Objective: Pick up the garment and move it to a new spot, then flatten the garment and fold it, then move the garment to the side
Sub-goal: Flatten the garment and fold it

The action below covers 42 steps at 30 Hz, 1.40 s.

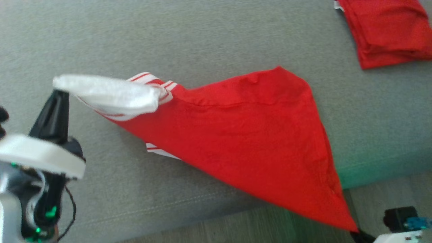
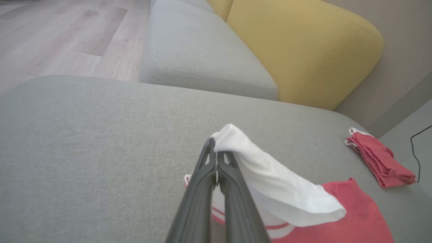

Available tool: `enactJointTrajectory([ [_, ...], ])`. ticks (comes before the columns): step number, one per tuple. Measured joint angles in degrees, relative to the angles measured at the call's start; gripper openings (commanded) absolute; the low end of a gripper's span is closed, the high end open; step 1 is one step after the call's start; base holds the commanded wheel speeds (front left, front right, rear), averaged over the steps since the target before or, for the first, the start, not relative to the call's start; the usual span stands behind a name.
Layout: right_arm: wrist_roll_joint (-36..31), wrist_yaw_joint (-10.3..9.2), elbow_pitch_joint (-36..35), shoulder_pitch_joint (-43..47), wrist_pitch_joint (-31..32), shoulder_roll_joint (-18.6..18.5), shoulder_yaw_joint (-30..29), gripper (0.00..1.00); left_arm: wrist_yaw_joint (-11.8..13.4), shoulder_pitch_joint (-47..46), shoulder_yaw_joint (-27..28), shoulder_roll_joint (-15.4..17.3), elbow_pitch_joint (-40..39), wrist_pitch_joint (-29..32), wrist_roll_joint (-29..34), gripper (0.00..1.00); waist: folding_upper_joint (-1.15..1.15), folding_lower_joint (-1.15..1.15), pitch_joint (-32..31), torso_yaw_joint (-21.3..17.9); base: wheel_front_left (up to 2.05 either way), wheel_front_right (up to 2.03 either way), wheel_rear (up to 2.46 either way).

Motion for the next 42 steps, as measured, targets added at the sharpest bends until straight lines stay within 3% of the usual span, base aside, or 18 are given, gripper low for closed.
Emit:
enactJointTrajectory([
  [6, -1.7, 0.0, -8.6, -0.4, 0.9, -0.4, -3.1, 1.0, 1.3, 4.6, 0.3, -0.1, -1.4, -2.2, 1.9, 0.0, 0.0, 0.0, -0.5, 2.3, 0.0, 0.0, 0.0],
  [12, -2.0, 0.0, -11.5, -13.0, -1.4, 0.7, -6.4, 1.0, 1.7, 5.1, 0.5, -0.2, 1.8, -5.7, 3.5, 0.0, 0.0, 0.0, -1.2, 4.2, 0.0, 0.0, 0.0],
  [20, 0.5, -0.01, 4.6, -24.9, -7.2, 5.1, -2.5, 1.0, 0.6, 3.6, -1.0, -1.1, 7.1, -8.8, 3.9, 0.0, 0.0, 0.0, -1.1, 6.1, 0.0, 0.0, 0.0],
  [30, 2.4, 0.0, 20.8, -35.4, -17.0, 5.6, 4.6, 0.98, 0.1, 1.9, -2.0, -1.5, 9.2, -9.2, 3.9, 0.0, 0.0, 0.0, -1.3, 6.6, 0.0, 0.0, 0.0],
  [35, 3.4, 0.0, 26.9, -38.3, -19.0, 5.2, 6.3, 0.72, 0.0, 1.4, -3.5, -1.5, 9.9, -9.5, 4.1, 0.0, 0.0, 0.0, -1.4, 7.3, 0.0, 0.0, 0.0],
  [36, 3.4, 0.0, 27.6, -38.7, -19.3, 5.1, 6.4, 0.45, 0.0, 1.3, -3.5, -1.5, 9.9, -9.5, 4.3, 0.0, 0.0, 0.0, -1.4, 7.4, 0.0, 0.0, 0.0],
  [37, 3.4, -0.01, 28.2, -39.1, -19.7, 5.0, 6.6, 0.29, 0.0, 1.2, -3.5, -1.5, 9.9, -9.5, 4.4, 0.0, 0.0, 0.0, -1.5, 7.5, 0.0, 0.0, 0.0],
  [38, 3.4, 0.0, 28.8, -39.6, -20.0, 5.0, 6.7, 0.05, 0.0, 1.2, -3.6, -1.5, 10.0, -9.5, 4.4, 0.0, 0.0, 0.0, -1.5, 7.6, 0.0, 0.0, 0.0],
  [39, 3.4, 0.0, 29.1, -39.9, -20.1, 4.8, 7.0, 0.0, 0.0, 1.2, -3.6, -1.5, 10.0, -9.5, 4.4, 0.0, 0.0, 0.0, -1.5, 7.8, 0.0, 0.0, 0.0],
  [42, 3.6, 0.0, 30.0, -40.7, -21.3, 4.1, 7.8, 0.0, 0.0, 1.2, -3.9, -1.6, 10.3, -9.6, 4.4, 0.0, 0.0, 0.0, -1.5, 8.0, 0.0, 0.0, 0.0],
])
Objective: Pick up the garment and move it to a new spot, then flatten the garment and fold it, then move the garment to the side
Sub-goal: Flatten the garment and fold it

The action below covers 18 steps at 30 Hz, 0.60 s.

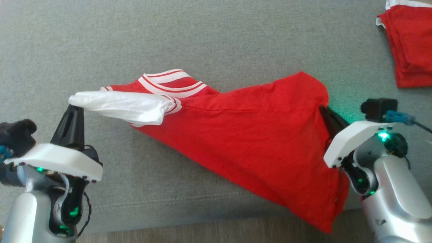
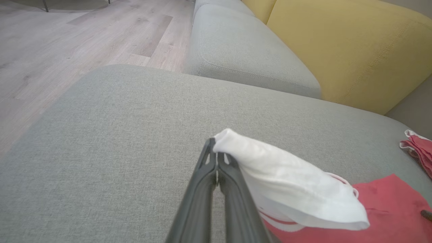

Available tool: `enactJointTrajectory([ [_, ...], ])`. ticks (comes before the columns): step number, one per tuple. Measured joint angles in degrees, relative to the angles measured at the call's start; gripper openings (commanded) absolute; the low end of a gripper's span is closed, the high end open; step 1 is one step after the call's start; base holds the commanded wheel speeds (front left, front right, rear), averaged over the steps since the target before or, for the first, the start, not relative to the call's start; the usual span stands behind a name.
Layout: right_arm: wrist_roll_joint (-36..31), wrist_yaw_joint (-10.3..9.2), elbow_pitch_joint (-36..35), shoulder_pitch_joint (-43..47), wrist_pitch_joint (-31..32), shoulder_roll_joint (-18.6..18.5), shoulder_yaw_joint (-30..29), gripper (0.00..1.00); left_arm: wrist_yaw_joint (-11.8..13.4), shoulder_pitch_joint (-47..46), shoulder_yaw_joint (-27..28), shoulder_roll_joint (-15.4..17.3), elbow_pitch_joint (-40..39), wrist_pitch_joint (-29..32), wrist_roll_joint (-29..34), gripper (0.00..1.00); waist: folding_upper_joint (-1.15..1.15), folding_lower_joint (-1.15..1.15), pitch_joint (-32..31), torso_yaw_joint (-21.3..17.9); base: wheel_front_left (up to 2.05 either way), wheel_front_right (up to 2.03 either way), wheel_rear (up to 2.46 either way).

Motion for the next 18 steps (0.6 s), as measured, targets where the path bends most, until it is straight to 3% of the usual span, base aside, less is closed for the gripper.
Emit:
enactJointTrajectory([
  [5, 0.4, 0.0, -1.4, -0.2, -1.5, -1.0, -1.6, 0.0, -0.4, -0.2, -0.3, 0.0, -0.2, -1.1, 0.3, 0.0, 0.0, 0.0, -0.5, 0.0, 0.0, 0.0, 0.0],
  [11, 2.1, 0.0, -7.9, -0.2, -1.1, -3.3, -5.6, 0.0, -1.7, -3.6, -1.4, 0.4, -2.1, -1.5, 0.5, 0.0, 0.0, 0.0, -1.4, -0.7, 0.0, 0.0, 0.0],
  [18, 4.6, 0.0, -16.8, -4.8, 4.5, -6.0, -10.7, 0.0, -4.5, -15.7, -1.9, 2.2, -3.6, 0.9, -0.1, 0.0, 0.0, 0.0, -2.2, -2.7, 0.0, 0.0, 0.0],
])
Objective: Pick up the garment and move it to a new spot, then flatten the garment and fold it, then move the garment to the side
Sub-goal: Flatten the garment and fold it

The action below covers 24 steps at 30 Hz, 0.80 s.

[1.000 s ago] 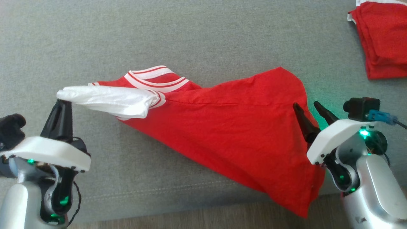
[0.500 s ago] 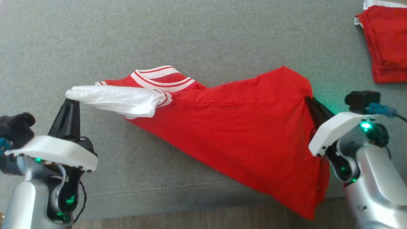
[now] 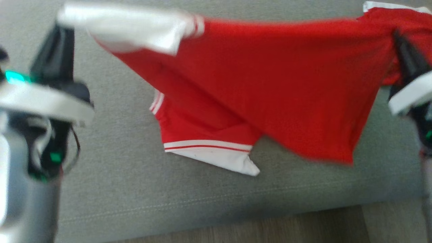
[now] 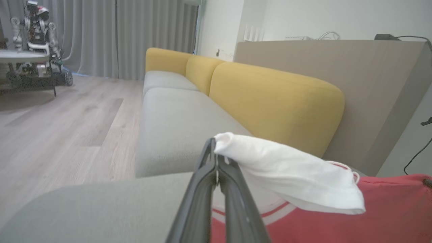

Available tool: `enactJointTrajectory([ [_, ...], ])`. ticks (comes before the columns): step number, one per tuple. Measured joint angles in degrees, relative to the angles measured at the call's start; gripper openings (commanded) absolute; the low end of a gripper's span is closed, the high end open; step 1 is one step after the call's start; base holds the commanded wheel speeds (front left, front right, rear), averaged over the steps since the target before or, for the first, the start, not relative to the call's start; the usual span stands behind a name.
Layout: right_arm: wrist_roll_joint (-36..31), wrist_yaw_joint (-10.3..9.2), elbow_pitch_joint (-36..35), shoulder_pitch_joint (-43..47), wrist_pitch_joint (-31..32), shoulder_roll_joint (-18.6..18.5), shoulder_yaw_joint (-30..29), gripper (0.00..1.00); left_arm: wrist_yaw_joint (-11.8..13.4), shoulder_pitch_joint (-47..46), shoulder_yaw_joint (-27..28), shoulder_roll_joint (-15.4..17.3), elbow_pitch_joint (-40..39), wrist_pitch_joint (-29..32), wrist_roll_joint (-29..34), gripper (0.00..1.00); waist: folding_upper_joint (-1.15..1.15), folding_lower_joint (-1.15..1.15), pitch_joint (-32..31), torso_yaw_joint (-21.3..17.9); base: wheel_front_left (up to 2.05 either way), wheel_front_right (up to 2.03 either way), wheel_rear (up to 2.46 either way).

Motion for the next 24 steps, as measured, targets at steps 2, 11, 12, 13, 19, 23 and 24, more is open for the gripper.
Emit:
enactJointTrajectory([
  [2, 0.0, 0.0, -0.4, -3.5, 1.6, -0.5, -0.3, 0.0, -1.0, -5.3, -0.8, 0.7, 1.4, 1.1, 0.0, 0.0, 0.0, 0.0, 0.1, -0.7, 0.0, 0.0, 0.0],
  [11, -0.5, 0.0, 12.9, -35.2, 4.7, 1.0, 5.0, 0.0, -2.5, -40.0, -3.7, 4.0, 21.1, 0.3, 8.4, 0.0, 0.0, 0.01, 4.9, -3.9, 0.0, 0.0, 0.0],
  [12, -1.2, 0.0, 15.3, -38.7, 3.8, 1.4, 5.4, 0.0, -2.5, -43.8, -4.3, 4.3, 23.9, -1.2, 10.3, 0.0, 0.0, 0.02, 5.7, -4.3, 0.0, 0.0, 0.0],
  [13, -1.9, 0.0, 17.4, -41.7, 2.7, 1.6, 5.9, 0.0, -2.4, -47.1, -4.9, 4.5, 26.4, -2.9, 12.0, 0.0, 0.0, 0.02, 6.5, -4.6, 0.0, 0.0, 0.0],
  [19, -2.1, 0.0, 24.7, -47.7, -4.2, 1.2, 10.7, 0.0, -3.0, -58.4, -6.8, 3.3, 35.7, -12.6, 15.2, 0.0, 0.0, 0.03, 10.9, -5.4, 0.0, 0.0, 0.0],
  [23, 1.1, 0.0, 26.2, -41.5, -4.8, -0.4, 16.1, 0.0, -5.2, -48.6, -8.6, 2.6, 36.9, -13.6, 12.7, 0.0, 0.0, 0.01, 11.0, -4.8, 0.0, 0.0, 0.0],
  [24, 2.0, 0.0, 26.1, -39.1, -5.0, -1.1, 17.3, 0.0, -5.5, -44.3, -8.8, 2.5, 36.3, -13.6, 11.6, 0.0, 0.0, 0.0, 10.8, -4.6, 0.0, 0.0, 0.0],
])
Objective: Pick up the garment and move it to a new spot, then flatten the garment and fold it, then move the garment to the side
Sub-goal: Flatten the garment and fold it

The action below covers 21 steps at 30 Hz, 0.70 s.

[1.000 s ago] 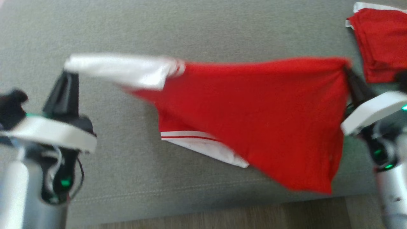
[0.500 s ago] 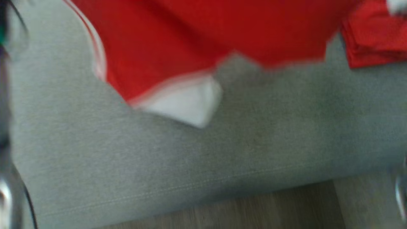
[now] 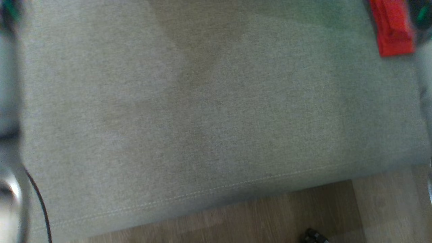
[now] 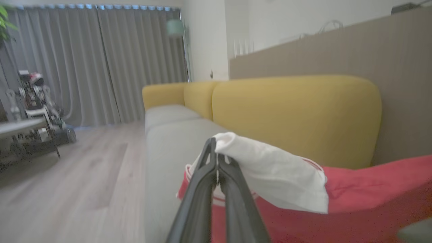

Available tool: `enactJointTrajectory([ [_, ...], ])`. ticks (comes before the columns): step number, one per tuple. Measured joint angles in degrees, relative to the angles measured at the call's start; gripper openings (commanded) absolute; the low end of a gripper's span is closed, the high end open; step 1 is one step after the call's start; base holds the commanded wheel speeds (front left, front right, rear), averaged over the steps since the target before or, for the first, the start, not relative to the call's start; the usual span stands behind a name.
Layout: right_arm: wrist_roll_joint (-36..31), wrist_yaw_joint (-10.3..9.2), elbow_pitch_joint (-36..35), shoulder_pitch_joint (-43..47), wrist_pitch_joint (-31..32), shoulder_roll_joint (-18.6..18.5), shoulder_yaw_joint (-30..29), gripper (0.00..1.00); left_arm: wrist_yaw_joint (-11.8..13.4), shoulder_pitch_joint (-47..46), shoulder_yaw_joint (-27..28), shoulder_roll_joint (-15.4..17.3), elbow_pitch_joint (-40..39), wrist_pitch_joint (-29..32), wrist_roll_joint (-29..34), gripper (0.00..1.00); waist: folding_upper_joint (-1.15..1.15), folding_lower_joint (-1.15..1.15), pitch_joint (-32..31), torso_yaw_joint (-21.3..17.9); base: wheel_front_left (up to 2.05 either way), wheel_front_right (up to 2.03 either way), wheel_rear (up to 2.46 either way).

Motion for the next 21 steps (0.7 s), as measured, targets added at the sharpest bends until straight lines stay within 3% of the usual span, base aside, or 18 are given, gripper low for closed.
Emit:
enactJointTrajectory([
  [5, 4.6, 0.0, -1.9, 12.2, -0.1, -3.7, 4.7, 0.0, 0.8, 22.6, 0.0, 0.1, -7.7, 0.6, -4.1, 0.0, 0.0, 0.0, -1.0, 1.2, 0.0, 0.0, 0.0],
  [9, 5.0, 0.0, -2.8, 20.2, -1.5, -4.5, 6.4, 0.0, 4.0, 35.2, 0.8, 0.5, -15.9, 0.7, -5.7, 0.0, 0.0, 0.0, -1.3, 2.1, 0.0, 0.0, 0.0],
  [14, 4.9, 0.0, -3.1, 27.2, -3.8, -4.3, 6.4, 0.0, 7.1, 43.8, 2.5, 0.8, -24.7, 1.8, -7.3, 0.0, 0.0, 0.0, -1.9, 3.1, 0.0, 0.0, 0.0],
  [21, 4.2, 0.0, -7.1, 37.6, -7.6, -3.9, 6.9, 0.04, 7.7, 52.1, 2.8, 0.3, -28.7, 1.6, -9.7, 0.0, 0.0, 0.0, -3.0, 4.5, 0.0, 0.0, 0.0],
])
